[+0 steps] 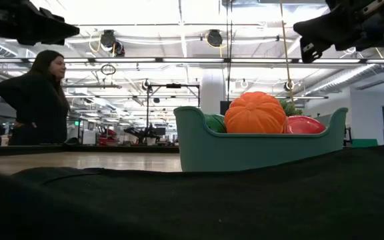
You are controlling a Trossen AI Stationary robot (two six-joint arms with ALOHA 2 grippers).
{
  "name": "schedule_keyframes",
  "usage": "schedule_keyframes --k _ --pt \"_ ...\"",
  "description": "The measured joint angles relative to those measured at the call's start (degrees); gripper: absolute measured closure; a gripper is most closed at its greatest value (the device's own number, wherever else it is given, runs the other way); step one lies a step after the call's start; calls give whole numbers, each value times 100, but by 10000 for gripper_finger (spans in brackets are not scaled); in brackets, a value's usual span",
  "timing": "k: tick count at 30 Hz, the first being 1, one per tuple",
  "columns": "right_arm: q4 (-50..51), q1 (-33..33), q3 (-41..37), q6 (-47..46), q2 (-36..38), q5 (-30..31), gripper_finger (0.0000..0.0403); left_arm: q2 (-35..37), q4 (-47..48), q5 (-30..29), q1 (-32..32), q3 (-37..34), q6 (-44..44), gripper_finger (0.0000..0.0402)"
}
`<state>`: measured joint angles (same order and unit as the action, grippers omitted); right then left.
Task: Pick and placing Produce into tupperware
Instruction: Return to home position
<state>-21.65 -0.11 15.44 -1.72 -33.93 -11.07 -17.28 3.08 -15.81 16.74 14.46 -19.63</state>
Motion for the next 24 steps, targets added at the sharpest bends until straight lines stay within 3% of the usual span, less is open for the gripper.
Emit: schedule_keyframes --k 10,17,24 --pt "109 150 -2 -80 128 0 403 174 194 1447 -1140 0 65 401" --pt "-24 78 -320 -221 577 -62 403 190 242 1427 -1197 0 38 401" --pt "-34 78 -678 -247 1360 -63 403 647 416 1429 -1197 0 -30 401"
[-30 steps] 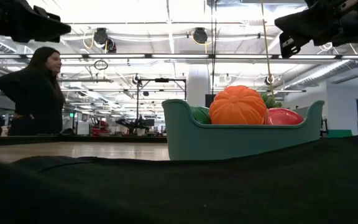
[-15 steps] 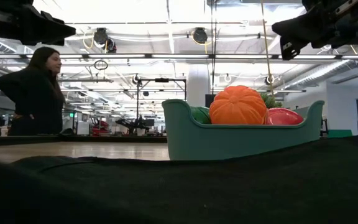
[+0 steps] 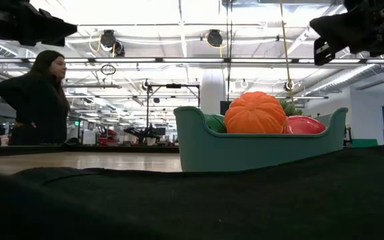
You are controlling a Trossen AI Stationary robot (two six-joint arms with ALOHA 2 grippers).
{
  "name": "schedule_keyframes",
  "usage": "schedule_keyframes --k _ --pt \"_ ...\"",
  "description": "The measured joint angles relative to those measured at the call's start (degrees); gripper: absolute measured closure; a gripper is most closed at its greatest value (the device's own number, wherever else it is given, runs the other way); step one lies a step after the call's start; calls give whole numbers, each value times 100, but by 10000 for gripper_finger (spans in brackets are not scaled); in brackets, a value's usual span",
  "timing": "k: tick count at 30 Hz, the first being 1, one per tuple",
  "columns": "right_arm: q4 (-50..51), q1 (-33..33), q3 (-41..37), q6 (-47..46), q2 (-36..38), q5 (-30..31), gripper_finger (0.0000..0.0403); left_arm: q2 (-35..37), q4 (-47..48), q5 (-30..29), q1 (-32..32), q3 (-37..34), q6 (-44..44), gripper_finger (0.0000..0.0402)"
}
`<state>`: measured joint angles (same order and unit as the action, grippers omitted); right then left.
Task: Pick and placing Produce into tupperware
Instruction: Return to home position
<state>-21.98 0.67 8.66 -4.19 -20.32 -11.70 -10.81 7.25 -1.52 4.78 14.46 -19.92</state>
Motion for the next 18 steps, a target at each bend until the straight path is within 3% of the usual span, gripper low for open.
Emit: schedule_keyframes --k 8,12,18 --pt "468 0 -39 190 527 0 403 372 116 -14 0 2 -61 401" --pt "518 4 -39 214 722 0 403 378 135 -298 -5 2 -78 401" --pt "733 89 -39 204 857 2 403 370 34 -448 -307 -141 -84 401"
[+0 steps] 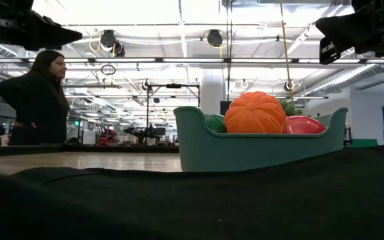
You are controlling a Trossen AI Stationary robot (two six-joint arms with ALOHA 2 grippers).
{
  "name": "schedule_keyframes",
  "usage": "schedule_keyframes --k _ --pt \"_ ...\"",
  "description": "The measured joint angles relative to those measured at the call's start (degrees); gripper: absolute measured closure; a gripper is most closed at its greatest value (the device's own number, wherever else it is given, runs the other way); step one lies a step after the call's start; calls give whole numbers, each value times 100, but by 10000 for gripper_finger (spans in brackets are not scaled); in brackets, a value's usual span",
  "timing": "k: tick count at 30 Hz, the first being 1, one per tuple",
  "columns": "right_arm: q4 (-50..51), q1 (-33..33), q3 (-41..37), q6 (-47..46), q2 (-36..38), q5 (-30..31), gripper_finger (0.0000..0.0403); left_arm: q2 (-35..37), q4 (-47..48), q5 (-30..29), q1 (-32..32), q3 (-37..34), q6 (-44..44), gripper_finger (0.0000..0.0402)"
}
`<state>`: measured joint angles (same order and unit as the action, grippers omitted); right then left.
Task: Pick and placing Produce into tupperware
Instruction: Return to home position
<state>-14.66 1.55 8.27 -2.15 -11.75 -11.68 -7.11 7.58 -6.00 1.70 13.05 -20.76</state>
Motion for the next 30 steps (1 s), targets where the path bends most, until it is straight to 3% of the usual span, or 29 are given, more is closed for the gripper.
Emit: schedule_keyframes --k 3,8,19,30 --pt "4 77 0 31 0 0 403 1 -16 270 -237 -55 6 401" --pt "129 173 0 19 69 -7 403 2 -11 1319 -526 -130 232 401" --pt "705 185 0 -61 262 -13 403 0 38 1266 -598 -519 827 401" --pt "552 185 -335 -297 637 121 403 2 94 1198 -598 -605 846 401"
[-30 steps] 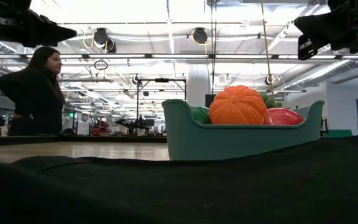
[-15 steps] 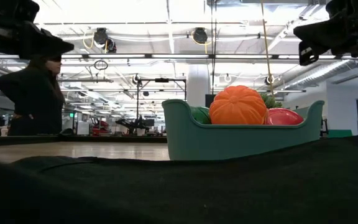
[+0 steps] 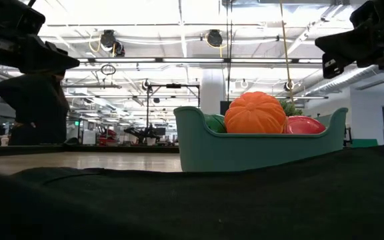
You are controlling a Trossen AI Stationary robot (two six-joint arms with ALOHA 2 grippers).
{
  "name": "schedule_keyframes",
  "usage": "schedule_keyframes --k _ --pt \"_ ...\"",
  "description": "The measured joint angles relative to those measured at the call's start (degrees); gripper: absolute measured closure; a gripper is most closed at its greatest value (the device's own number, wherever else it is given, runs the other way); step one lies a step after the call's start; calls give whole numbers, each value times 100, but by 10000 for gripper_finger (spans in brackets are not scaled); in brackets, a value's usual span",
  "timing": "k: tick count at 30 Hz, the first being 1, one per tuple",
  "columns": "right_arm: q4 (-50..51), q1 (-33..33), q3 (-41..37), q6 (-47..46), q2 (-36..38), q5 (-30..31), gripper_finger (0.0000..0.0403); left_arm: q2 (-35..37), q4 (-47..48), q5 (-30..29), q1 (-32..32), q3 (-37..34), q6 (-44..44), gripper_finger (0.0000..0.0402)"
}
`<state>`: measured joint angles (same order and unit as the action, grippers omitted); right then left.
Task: Pick and placing Produce into tupperware
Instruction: Return to home position
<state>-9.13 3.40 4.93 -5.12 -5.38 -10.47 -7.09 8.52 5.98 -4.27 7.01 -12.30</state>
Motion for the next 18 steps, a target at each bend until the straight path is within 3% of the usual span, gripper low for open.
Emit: schedule_keyframes --k 18 --pt "175 2 -244 -24 410 16 403 2 220 306 0 0 -172 401"
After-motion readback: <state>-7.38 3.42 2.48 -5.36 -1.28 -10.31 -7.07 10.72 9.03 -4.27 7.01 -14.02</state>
